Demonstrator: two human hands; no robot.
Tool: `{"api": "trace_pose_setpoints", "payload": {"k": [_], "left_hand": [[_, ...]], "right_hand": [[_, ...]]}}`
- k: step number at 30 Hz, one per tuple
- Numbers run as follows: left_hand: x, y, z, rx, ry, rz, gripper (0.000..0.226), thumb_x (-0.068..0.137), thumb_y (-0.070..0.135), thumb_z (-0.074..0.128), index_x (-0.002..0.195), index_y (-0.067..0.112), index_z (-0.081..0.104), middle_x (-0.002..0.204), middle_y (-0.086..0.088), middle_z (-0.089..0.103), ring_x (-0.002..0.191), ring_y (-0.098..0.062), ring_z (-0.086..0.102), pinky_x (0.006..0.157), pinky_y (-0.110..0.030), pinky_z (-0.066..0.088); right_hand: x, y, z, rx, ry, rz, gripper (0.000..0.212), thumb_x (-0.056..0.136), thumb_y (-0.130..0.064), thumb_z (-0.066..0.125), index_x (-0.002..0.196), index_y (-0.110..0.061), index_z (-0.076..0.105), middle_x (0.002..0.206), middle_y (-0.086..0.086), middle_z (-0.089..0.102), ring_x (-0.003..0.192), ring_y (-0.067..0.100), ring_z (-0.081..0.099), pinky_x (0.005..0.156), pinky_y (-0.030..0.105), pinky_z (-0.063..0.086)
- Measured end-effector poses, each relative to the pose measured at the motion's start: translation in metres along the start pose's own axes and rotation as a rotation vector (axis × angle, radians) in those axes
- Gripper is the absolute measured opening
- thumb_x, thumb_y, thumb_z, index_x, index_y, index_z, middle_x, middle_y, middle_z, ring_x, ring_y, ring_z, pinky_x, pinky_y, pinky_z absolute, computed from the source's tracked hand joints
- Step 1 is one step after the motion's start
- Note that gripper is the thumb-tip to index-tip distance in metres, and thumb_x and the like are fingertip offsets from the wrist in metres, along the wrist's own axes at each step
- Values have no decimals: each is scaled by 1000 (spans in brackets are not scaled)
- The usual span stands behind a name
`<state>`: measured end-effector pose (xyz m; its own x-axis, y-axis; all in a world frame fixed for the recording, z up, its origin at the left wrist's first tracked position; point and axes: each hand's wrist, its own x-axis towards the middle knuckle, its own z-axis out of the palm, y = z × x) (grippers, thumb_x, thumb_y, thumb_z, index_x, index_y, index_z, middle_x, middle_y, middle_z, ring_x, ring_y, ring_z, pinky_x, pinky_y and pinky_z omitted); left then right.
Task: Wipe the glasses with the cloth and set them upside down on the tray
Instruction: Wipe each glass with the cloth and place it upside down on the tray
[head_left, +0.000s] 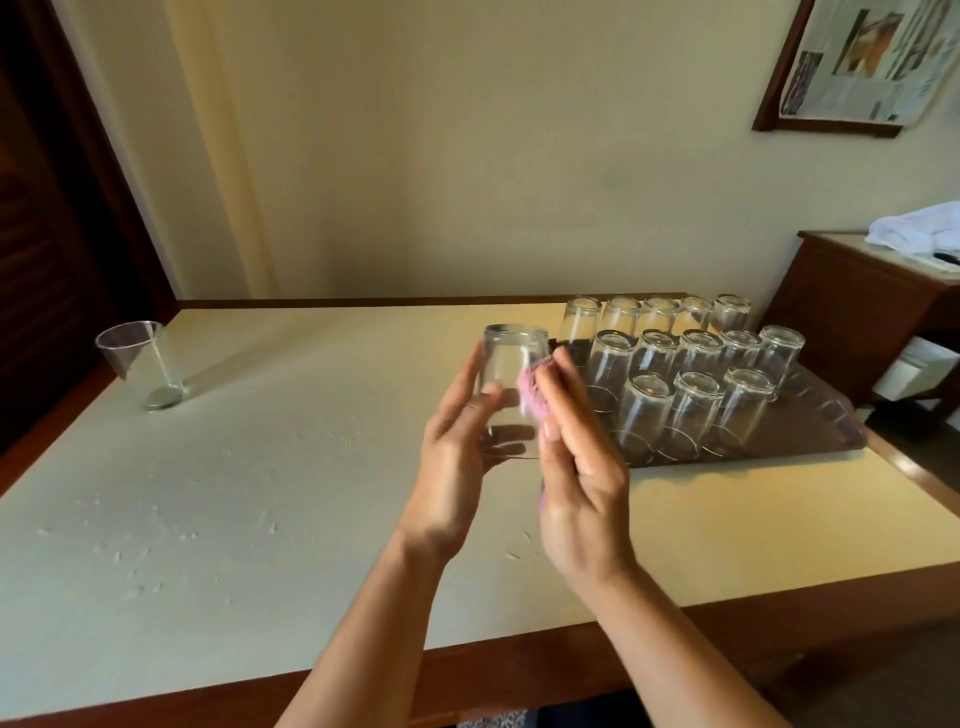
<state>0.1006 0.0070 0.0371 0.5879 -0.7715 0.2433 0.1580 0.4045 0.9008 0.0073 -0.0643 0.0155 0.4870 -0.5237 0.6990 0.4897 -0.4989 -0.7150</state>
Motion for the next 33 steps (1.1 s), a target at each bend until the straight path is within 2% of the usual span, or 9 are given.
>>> {"api": "trace_pose_setpoints", "payload": {"k": [4, 8, 13, 17, 21, 24, 26, 28, 33], "left_hand": [[-9, -3, 18, 53, 136, 111, 75, 90, 39, 74, 157, 34, 40, 138, -5, 68, 124, -25, 67, 98, -37, 55], [1, 4, 11, -42, 211, 97, 37, 94, 46, 63, 121, 22, 67, 110, -4, 70, 98, -28, 61, 88, -45, 48], [-13, 5, 16, 57, 9, 46, 66, 98, 29, 65, 159, 28, 40, 131, -12, 70, 104, -32, 71, 95, -46, 58], [-8, 7, 20, 63, 191, 182, 61, 100, 32, 67, 156, 30, 42, 137, -6, 67, 113, -22, 70, 97, -42, 57], [-8, 5, 9, 65, 143, 131, 60, 96, 42, 56, 153, 44, 40, 139, 2, 64, 112, -26, 70, 96, -40, 56], [-16, 5, 15, 101, 106, 147, 71, 95, 30, 70, 159, 22, 40, 131, -2, 67, 111, -19, 70, 100, -38, 57], [-14, 9, 19, 133, 88, 183, 52, 94, 26, 70, 142, 9, 59, 119, -13, 68, 101, -14, 69, 90, -33, 57], [-8, 15, 20, 99, 137, 190, 41, 95, 27, 68, 132, 9, 65, 111, -4, 71, 99, -13, 69, 86, -29, 55], [-7, 4, 15, 116, 95, 77, 54, 100, 43, 61, 150, 28, 48, 134, -6, 69, 112, -32, 71, 94, -50, 59]], "right_hand": [[24, -5, -5, -71, 52, 8, 43, 106, -4, 42, 148, -8, 47, 162, 10, 37, 151, 25, 36, 120, 57, 33], [-12, -9, 11, -19, 35, 18, 43, 106, -10, 43, 148, -17, 49, 163, 5, 38, 152, 28, 34, 122, 50, 33], [18, -9, -4, 49, 130, 28, 45, 106, -15, 44, 148, -28, 49, 162, 13, 38, 150, 32, 36, 120, 59, 31], [5, -13, 8, 85, 48, 76, 45, 105, -7, 42, 149, -14, 49, 163, 12, 35, 148, 28, 41, 120, 53, 34], [-12, -10, 9, 39, 57, 53, 44, 105, -3, 42, 147, -14, 48, 162, 7, 39, 150, 27, 37, 120, 54, 34], [15, -15, -3, 58, 117, 67, 43, 106, -8, 42, 147, -19, 47, 159, 11, 42, 149, 27, 39, 121, 57, 32], [25, -17, -5, 16, 139, 64, 43, 106, -8, 42, 148, -20, 46, 158, 8, 44, 150, 23, 39, 121, 56, 32], [14, -20, 3, 95, 106, 83, 46, 106, -5, 40, 151, -16, 42, 160, 10, 42, 148, 25, 40, 121, 54, 32], [-10, -8, 11, 63, 139, 72, 46, 106, -20, 44, 150, -30, 46, 162, 8, 39, 149, 27, 39, 120, 54, 34]]}}
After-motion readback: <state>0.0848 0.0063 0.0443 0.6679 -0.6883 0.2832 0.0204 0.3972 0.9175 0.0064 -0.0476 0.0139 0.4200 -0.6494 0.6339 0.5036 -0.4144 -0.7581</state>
